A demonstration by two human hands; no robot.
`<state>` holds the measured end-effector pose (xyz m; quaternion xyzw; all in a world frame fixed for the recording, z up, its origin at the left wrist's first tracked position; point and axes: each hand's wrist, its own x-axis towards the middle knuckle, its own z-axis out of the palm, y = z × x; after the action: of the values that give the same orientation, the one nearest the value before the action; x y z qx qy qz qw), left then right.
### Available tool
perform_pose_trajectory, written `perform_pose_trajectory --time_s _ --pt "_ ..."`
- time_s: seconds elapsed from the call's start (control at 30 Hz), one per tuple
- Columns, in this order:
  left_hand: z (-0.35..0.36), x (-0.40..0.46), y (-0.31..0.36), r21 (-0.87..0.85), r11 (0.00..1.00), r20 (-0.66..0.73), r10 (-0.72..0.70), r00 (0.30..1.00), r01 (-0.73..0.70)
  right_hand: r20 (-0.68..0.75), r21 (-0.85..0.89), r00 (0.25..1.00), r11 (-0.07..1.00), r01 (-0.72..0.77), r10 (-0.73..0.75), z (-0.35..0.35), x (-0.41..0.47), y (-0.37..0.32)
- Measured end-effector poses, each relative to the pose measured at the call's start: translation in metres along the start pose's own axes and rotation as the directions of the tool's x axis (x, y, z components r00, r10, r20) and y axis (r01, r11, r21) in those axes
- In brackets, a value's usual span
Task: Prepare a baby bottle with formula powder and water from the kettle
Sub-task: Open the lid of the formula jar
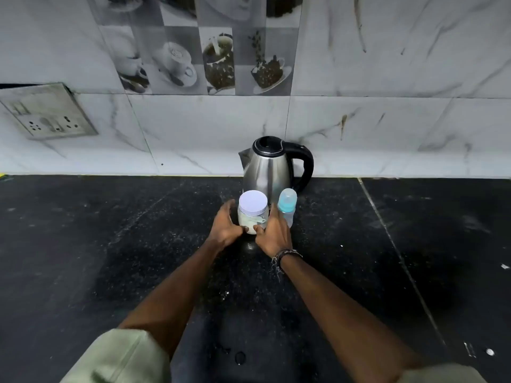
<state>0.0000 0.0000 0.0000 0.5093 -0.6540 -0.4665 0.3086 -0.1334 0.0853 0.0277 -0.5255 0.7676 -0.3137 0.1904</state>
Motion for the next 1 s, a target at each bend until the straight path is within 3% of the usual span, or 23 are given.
perform_pose_trajectory --time_s 0.23,0.43,0.7,1.0 --pt "0.007 0.016 -0.015 -0.172 0.985 0.167 0.044 0.985 -0.015 0.012 0.02 1.0 1.0 -0.015 0.014 0.013 0.015 0.004" --pt "0.009 0.014 -0.016 -0.232 0.972 0.156 0.071 0.985 -0.034 -0.01 0.011 0.999 0.999 0.042 -0.042 0.012 0.018 0.01" --pt "0.006 -0.013 -0.018 -0.181 0.979 0.094 0.108 0.99 -0.09 -0.034 0.074 0.992 0.989 0.128 -0.125 0.001 -0.004 0.009" --pt "0.004 -0.102 0.011 -0.166 0.964 0.029 0.216 0.976 -0.209 -0.044 0.193 0.976 0.957 0.218 -0.213 -0.03 -0.068 0.016"
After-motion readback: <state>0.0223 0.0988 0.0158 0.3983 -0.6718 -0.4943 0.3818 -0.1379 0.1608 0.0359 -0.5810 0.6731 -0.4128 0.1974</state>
